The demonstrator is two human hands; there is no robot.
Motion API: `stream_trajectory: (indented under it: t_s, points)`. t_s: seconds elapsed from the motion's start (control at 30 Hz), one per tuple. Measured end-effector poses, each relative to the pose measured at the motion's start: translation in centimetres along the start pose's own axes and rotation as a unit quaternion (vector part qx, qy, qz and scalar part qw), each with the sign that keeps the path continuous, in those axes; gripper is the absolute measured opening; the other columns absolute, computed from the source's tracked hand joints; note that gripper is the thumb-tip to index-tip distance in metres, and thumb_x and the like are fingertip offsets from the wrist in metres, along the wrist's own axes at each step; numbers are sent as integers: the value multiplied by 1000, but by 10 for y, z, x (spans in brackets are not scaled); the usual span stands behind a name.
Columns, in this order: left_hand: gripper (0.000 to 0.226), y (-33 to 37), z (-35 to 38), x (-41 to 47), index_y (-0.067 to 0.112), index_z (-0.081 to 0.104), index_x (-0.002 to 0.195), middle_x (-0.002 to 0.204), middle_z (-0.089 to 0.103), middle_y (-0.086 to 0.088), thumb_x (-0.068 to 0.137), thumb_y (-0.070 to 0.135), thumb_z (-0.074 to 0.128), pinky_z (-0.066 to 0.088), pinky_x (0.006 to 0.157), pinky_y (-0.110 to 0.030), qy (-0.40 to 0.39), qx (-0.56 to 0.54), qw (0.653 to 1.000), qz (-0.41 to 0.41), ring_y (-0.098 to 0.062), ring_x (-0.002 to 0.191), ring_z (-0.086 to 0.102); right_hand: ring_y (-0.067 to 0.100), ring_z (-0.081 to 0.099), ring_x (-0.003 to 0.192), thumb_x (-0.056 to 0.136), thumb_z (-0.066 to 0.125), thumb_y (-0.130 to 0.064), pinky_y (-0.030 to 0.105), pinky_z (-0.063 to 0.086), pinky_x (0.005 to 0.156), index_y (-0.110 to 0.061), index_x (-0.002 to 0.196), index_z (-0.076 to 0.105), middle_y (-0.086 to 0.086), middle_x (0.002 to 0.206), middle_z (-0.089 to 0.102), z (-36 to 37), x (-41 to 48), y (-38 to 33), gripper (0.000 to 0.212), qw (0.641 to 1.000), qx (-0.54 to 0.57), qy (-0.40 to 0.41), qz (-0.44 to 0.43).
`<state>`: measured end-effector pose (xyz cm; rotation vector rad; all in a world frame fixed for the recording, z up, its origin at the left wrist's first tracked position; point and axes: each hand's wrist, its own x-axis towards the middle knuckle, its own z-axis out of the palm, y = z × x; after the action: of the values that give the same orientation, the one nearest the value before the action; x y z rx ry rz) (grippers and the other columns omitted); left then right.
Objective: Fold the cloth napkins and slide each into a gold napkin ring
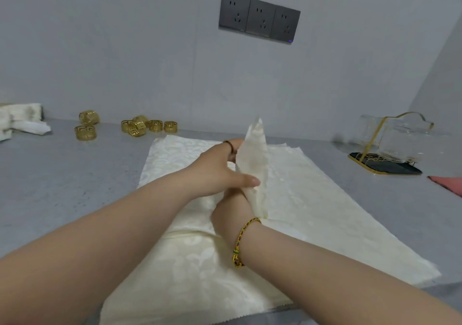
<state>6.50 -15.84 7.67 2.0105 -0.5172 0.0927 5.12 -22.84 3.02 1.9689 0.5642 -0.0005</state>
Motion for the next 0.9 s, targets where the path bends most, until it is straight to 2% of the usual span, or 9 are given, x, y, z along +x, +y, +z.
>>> stream_trajectory:
  t_s: [0.13,0.2,0.27,0.33,0.47,0.53,0.73,0.83,0.9]
  points:
    - [20,-1,7,16,5,64,96,93,67,-5,78,14,70,48,78,-24,60,-50,995,-54,-19,88,62,30,45,118,91,48,-19,40,28,105,-8,115,60,13,120,58,16,-7,-4,29,985,110,133,-12]
    - [16,-9,4,15,7,65,94,94,68,-5,79,11,69,48,76,-19,80,-92,990,-65,-16,85,63,20,61,83,76,61,-18,32,46,88,-13,75,70,5,79,68,33,-16,-8,10,936,214,280,-15]
    - [9,-20,1,11,15,64,84,83,68,3,79,9,69,49,63,-9,92,-115,988,-57,-5,73,63,17,52,60,81,45,-7,27,46,70,-16,60,60,-1,56,56,53,-25,-9,28,824,278,493,7]
    - [13,-28,-2,4,19,63,77,69,68,11,78,7,68,46,54,-5,108,-147,982,-52,2,61,63,17,44,65,85,33,-6,24,38,65,-13,74,50,4,64,54,68,-35,-7,22,696,396,597,42]
    - [15,-40,-11,-10,21,63,79,63,69,18,77,8,70,47,55,-5,120,-186,973,-63,4,63,65,3,41,100,78,52,-13,2,30,90,-23,107,43,-4,108,45,87,-34,4,32,533,688,465,162]
    - [27,-46,-14,-18,20,62,84,70,70,16,66,16,81,49,61,-9,122,-194,970,-74,2,71,65,0,38,115,84,56,-10,5,27,100,-21,122,44,-12,123,38,92,-28,0,41,569,748,323,110]
    - [59,-69,-34,-51,24,75,82,92,73,7,33,56,83,52,79,-18,33,-122,992,-1,-8,89,68,-3,32,124,91,53,-13,-8,11,94,-15,127,53,-16,124,44,99,-23,-10,36,638,716,278,40]
    - [38,-72,-48,-67,44,74,71,95,70,21,43,70,73,45,80,-7,-97,-45,994,37,1,94,65,-6,24,129,90,43,-49,-10,4,92,-22,129,51,-10,139,43,98,-23,-10,49,676,689,261,-7]
    - [16,-74,-59,-74,50,71,73,101,65,30,58,45,71,40,92,-10,-192,35,981,10,7,105,58,-9,20,124,72,16,-79,-9,1,93,-24,129,52,-9,141,42,96,-22,-12,87,695,662,278,-25]
